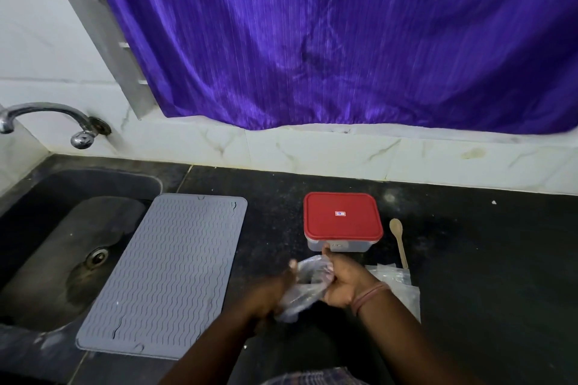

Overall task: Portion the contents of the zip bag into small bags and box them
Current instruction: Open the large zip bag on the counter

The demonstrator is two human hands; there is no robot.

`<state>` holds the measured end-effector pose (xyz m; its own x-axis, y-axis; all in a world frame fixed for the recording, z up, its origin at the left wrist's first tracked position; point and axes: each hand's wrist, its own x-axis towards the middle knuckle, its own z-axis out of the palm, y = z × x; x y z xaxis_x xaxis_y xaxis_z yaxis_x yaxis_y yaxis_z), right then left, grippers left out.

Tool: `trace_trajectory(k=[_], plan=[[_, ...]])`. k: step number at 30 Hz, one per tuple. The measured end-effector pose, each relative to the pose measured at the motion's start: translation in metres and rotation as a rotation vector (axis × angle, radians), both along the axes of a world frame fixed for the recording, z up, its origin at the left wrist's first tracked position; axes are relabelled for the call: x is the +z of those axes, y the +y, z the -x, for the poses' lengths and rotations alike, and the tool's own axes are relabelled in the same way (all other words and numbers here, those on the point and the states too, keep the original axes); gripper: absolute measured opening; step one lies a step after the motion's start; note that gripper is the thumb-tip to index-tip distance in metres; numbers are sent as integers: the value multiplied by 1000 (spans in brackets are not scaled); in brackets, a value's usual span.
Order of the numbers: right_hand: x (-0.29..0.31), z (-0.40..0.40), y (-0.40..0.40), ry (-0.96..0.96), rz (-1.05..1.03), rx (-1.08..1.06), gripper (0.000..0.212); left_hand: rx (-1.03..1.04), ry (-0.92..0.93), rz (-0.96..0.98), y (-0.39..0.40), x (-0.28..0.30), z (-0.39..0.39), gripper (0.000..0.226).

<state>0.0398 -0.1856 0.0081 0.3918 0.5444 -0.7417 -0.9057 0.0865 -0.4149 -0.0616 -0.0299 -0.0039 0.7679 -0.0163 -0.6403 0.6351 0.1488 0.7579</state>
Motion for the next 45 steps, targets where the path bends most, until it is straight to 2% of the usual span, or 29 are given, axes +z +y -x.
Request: trace_trajectory(k=[2,4,6,9,10,12,14,16,19,21,23,24,27,30,33,37,40,45], plan=[[-10,-1,-6,3,-26,22,58,127,-15,233,2,9,-2,64],[-16,-1,-11,-63,-19,149,62,362,23,301,6,10,-6,66],[-19,4,-11,-136,-46,270,56,529,56,315,5,12,-12,60],[-24,10,-3,-361,-48,370,55,494,46,325,0,19,-14,58],[-25,9,0,-414,-45,348,53,418,16,296,1,23,-12,47],[-27,6,3,-446,-24,215,43,248,-40,-16,5,25,-7,27],[-27,3,4,-415,-36,60,33,64,-56,-368,4,25,-7,30],[-20,3,7,-389,-57,12,16,23,-50,-526,2,26,-8,25],[-20,4,7,-366,-44,48,14,94,-45,-555,6,17,-8,18],[-27,2,6,-457,76,122,37,167,-82,-560,9,12,-8,13],[-32,2,4,-640,250,245,61,305,-122,-542,10,10,-9,12],[-34,2,5,-741,314,292,59,363,-126,-509,11,11,-9,13],[-34,6,10,-949,394,279,24,488,-119,-387,15,8,-8,18],[-28,7,14,-964,442,169,7,471,-143,-379,17,1,-3,26],[-32,6,20,-967,509,160,4,302,-192,-496,11,-7,-2,39],[-42,6,28,-988,594,69,6,102,-225,-863,-4,-10,-3,55],[-43,6,30,-1014,556,70,7,65,-199,-927,-4,-8,-4,56],[-36,10,24,-988,421,42,20,181,-159,-922,2,-9,-10,43]])
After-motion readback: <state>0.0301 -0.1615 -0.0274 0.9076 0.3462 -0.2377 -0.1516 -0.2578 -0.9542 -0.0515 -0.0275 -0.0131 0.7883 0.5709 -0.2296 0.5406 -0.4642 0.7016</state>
